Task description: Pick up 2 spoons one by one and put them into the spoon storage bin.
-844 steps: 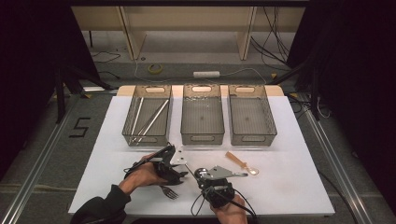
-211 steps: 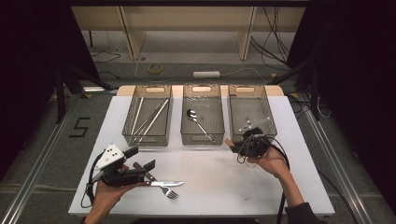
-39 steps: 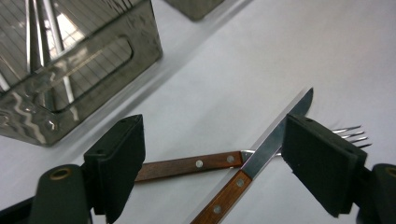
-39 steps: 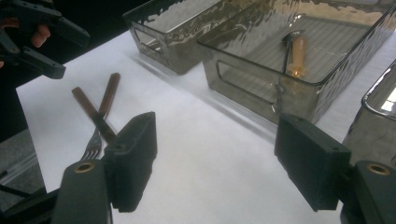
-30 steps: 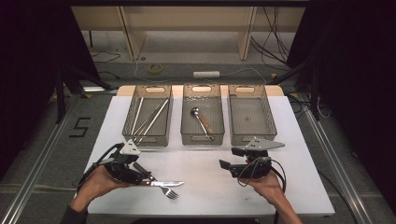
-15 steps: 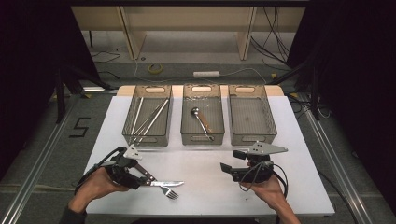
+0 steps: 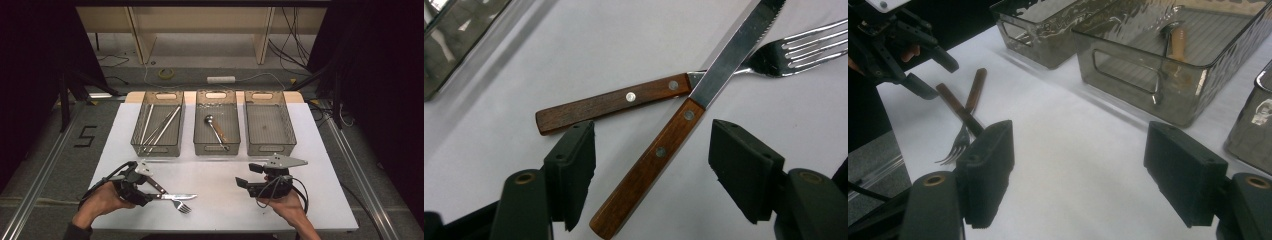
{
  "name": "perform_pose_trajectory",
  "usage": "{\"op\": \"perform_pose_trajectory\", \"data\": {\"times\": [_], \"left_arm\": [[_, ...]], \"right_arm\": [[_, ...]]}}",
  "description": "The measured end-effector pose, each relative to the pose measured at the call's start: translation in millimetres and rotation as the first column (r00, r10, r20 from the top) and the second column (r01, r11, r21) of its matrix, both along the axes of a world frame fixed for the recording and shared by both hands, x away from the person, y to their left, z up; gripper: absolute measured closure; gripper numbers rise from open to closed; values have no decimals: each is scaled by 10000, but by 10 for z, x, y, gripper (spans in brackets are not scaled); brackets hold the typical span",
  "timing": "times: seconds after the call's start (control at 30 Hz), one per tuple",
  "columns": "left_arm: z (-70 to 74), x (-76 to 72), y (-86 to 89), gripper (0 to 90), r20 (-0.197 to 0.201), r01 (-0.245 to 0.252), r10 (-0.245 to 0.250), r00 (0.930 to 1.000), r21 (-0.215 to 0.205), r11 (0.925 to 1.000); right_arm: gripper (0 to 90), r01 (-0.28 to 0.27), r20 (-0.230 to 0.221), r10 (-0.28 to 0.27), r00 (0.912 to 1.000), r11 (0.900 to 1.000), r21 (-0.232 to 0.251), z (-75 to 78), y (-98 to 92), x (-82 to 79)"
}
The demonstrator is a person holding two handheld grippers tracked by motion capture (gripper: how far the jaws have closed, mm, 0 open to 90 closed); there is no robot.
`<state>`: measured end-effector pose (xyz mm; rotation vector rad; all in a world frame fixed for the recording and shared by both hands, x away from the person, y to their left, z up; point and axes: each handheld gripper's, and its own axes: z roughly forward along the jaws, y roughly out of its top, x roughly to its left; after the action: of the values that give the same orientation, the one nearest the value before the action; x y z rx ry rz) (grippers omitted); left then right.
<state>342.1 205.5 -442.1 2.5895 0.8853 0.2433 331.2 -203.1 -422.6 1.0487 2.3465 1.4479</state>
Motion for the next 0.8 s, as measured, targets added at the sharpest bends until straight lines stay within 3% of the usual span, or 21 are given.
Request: {"op": "perform_pose_trajectory", "data": {"times": [0.43,0.6,0.8], "left_arm": [[-95,9,7,450,-341,427,-405,9986,653,9970],[-142,13,-4,488,-443,754,-714,9965,957,9926],[-160,14,-27,529,-519,993,-944,9942,1025,9898]], "right_arm": [[288,-189,-74,189,9998,9998,7,-18,28,-54],[288,-217,-116,217,9997,9998,5,-19,33,-72],[288,-301,-142,301,9994,9995,-5,-25,41,-80]]}}
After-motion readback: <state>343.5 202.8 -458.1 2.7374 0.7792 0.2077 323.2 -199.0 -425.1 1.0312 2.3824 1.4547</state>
